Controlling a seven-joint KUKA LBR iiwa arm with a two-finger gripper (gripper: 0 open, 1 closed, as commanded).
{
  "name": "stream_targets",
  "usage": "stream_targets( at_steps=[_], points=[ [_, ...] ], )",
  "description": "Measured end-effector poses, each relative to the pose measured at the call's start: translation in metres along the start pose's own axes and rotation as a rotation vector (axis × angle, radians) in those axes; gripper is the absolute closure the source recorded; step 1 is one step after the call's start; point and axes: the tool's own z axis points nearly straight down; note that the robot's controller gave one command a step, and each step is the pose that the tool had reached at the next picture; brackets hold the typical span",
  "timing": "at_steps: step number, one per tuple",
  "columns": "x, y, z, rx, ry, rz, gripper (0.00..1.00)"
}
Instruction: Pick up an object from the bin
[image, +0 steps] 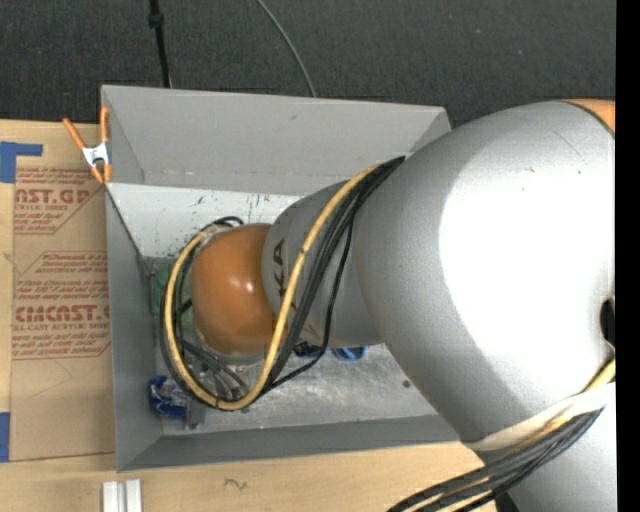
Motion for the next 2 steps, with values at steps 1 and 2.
stream_targets(
  at_steps=[1, 2],
  points=[
    [-0.0358, -0.0107, -0.1427, 0.000, -0.004, -0.008, 1.00],
    [-0.0335, -0.0107, -0.1375, 0.002, 0.004, -0.009, 0.00]
  ],
)
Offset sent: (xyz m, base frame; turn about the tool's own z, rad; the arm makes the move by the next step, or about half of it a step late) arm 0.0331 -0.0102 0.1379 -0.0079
